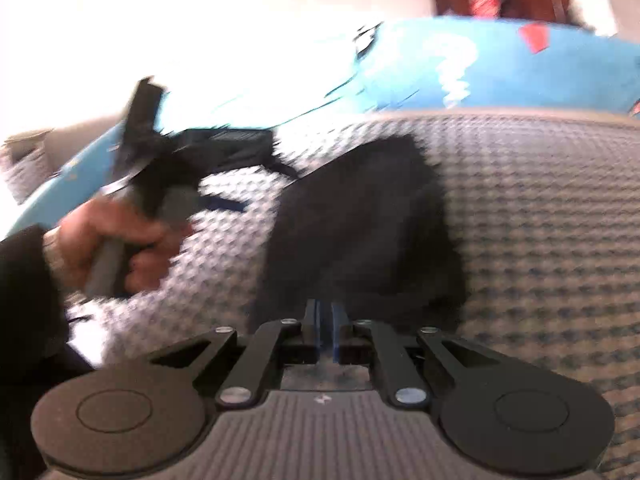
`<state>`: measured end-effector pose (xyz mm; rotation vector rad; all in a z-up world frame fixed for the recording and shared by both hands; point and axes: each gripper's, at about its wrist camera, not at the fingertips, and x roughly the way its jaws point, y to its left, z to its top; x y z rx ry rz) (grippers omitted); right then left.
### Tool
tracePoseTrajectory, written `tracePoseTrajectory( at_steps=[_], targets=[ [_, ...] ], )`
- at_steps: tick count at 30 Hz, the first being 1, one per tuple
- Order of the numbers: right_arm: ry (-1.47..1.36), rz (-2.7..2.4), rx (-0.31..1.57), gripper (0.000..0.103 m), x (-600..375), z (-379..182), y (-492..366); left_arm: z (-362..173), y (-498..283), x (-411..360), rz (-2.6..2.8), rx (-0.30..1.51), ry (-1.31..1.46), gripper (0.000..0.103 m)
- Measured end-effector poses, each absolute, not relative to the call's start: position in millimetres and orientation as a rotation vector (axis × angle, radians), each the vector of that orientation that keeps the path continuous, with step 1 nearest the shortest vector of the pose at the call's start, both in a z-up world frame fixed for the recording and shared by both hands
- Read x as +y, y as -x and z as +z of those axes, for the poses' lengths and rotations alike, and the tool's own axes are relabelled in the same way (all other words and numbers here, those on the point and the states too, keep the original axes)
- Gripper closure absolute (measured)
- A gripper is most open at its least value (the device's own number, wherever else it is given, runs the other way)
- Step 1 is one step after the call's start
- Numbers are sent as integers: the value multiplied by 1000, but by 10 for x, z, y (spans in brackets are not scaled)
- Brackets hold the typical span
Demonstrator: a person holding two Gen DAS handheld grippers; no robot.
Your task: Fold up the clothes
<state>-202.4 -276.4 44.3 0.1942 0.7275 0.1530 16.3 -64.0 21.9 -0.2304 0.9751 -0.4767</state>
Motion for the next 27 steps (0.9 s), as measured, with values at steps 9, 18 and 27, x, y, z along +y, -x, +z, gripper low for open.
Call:
tracePoseTrajectory(
  at_steps=[9, 18, 27],
  targets=[
    [46, 46, 705, 89, -2849, 411, 1906, 173, 165, -975, -629, 1027, 173, 0],
    [95, 87, 727, 82, -2939, 262, 1744, 54, 279, -1151, -671, 1043, 126, 0],
    [193, 96, 746, 78, -2799, 128, 1684, -2, 239, -1183, -672, 1052, 109, 0]
  ],
)
